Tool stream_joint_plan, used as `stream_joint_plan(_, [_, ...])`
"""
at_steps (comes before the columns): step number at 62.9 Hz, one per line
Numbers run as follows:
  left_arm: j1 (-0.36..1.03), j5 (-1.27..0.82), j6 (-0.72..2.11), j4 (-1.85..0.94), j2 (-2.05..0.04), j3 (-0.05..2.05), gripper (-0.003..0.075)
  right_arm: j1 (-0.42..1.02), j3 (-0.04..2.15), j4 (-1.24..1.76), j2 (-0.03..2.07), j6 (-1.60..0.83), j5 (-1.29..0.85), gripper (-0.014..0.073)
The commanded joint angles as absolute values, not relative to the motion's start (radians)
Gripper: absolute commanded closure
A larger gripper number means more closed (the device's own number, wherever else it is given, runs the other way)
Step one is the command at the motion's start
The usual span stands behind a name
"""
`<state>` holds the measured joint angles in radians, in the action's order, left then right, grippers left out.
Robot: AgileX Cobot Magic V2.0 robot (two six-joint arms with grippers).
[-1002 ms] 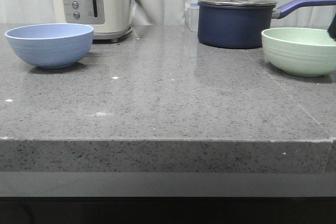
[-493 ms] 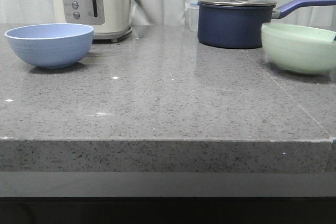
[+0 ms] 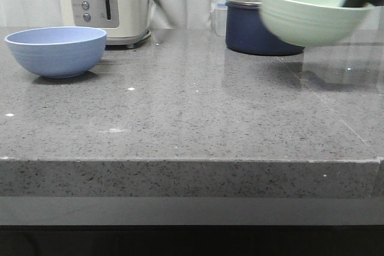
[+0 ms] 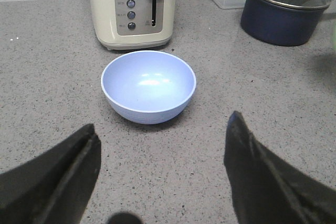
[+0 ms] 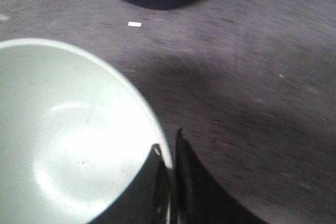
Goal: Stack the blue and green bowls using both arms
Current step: 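Carry the green bowl toward the table center and lower it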
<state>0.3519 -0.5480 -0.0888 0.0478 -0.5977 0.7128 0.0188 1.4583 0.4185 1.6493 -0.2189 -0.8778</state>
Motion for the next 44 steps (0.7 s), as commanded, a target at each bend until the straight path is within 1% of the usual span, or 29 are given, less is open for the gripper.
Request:
stream_joint_plan(1, [0.361,-0.474,-0.09,0.049,-0.606,0.739,0.0229,0.12,1.536,0.371,1.623,-0.155,-0.847,0.0648])
stream_joint_plan(10, [0.361,-0.476,-0.09,0.049,-0.606,0.739,0.0229,0.251,1.605,0.277,1.688,-0.063,-0.85,0.0648])
stream_joint_plan(21, [0.361,-0.476,-0.09,0.049,-0.606,0.739,0.0229,0.352,1.653,0.257,1.767,-0.02,-0.838,0.0648])
stream_joint_plan(38, [0.361,-0.476,-0.09,0.049,-0.61,0.739,0.0229,0.374,1.682,0.254,1.832,0.0,-0.821,0.0647])
stream_joint_plan(44, [0.361,-0.476,-0.09,0.049,-0.61,0.739,0.0229,0.374,1.682,0.25,1.833,0.0,-0.82,0.0622])
